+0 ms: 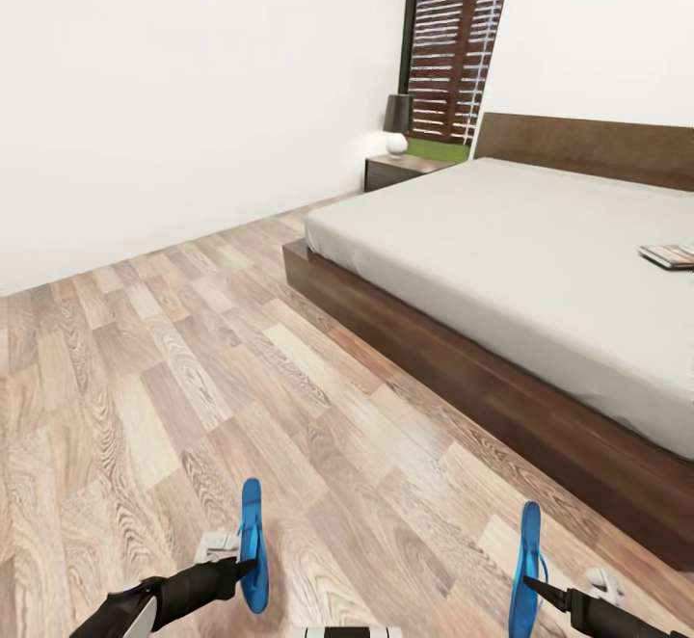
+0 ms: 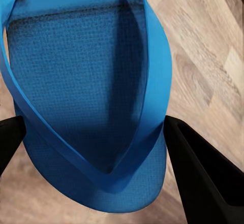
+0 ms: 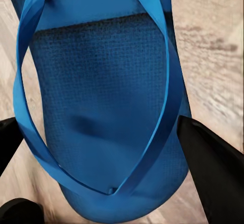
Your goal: In the bedroom, move the book from the bed onto either nightstand, and place the two sandals side by side next to the bed.
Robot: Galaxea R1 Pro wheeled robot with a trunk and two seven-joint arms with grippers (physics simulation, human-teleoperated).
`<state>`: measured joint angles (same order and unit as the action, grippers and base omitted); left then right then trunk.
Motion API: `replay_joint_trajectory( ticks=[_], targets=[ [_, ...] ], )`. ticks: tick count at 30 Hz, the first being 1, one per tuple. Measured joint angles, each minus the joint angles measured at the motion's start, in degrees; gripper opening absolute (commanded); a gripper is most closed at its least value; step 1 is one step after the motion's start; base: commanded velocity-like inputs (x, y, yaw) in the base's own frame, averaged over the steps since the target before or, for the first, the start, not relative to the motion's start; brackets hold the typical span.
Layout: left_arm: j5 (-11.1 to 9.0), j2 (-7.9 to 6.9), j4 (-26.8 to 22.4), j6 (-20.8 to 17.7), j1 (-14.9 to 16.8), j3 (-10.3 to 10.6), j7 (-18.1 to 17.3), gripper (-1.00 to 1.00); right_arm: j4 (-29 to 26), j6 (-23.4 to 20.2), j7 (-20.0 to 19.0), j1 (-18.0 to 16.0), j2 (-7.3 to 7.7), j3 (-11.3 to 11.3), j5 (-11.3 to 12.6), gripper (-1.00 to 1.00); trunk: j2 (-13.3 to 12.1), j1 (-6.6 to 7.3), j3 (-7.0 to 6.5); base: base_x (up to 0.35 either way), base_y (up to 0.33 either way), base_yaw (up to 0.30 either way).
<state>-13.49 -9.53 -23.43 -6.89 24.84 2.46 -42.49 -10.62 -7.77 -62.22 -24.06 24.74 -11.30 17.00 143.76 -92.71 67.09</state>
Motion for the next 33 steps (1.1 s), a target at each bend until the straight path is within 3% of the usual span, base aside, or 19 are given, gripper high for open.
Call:
replay_joint_trajectory(
  ticks=[5,17,33],
  targets=[
    [0.04,0.0,1.26,0.05,0.02,0.02,0.04,-1.0,0.21,0.77,2.14,0.0,-0.54,0.04,0.04,-1.0,-0.07,0.13,-1.11,0.0,0.0,0.0],
    [-0.01,0.78,1.68,0.09,0.0,-0.01,0.06,-1.0,0.3,0.84,2.75,0.0,-2.3,0.09,0.05,-1.0,-0.23,0.44,-3.77,0.0,0.0,0.0],
    [-0.01,1.2,1.68,0.09,0.0,-0.01,0.07,-1.0,0.24,0.84,3.39,0.0,-2.42,0.05,0.05,-1.0,-0.44,0.85,-7.32,0.0,0.0,-0.017]
  ],
)
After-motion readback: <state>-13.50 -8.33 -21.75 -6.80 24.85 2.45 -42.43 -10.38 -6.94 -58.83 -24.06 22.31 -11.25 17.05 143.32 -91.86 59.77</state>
